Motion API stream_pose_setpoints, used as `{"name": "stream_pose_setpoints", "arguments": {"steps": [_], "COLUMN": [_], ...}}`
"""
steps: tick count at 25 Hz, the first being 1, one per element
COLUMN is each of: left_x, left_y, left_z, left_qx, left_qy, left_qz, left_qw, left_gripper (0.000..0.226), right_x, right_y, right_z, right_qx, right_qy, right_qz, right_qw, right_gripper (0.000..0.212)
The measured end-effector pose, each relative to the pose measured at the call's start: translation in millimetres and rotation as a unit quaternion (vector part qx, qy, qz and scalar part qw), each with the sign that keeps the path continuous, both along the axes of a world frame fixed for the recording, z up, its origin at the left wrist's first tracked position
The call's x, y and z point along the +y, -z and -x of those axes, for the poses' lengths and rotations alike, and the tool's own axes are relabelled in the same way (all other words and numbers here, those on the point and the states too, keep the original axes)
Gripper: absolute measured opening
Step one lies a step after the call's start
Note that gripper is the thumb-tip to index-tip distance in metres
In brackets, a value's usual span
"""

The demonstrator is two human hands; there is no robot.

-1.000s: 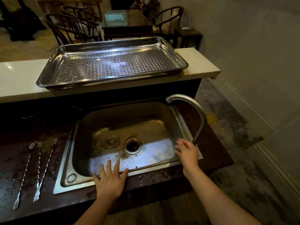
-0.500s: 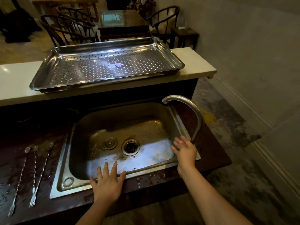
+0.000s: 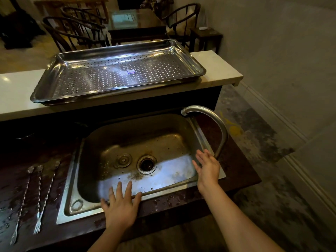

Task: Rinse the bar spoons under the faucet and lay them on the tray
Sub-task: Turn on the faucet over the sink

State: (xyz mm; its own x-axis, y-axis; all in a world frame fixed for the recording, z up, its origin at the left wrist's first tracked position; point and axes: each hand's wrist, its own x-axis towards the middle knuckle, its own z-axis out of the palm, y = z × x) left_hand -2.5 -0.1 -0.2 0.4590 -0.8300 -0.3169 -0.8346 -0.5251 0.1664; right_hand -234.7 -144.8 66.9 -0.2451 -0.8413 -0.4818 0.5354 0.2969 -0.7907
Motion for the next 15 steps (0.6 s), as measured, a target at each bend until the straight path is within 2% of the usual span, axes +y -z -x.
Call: {"name": "stream_pose_setpoints", "arguments": {"steps": [15], "left_x": [-0.8], "left_y": [0.4], "left_z": [-0.5], "left_qx": [0.002], "left_qy": [0.000], "left_qz": [0.004], "left_qw": [1.000], "left_gripper": [0.069], "right_x": [-6.6], "right_y": [0.5], "right_z": [0.4], "right_qx": [0.023], "right_qy": [-0.049], "right_qz": [0.014], "right_qw": [0.998], "right_gripper": [0.051]}}
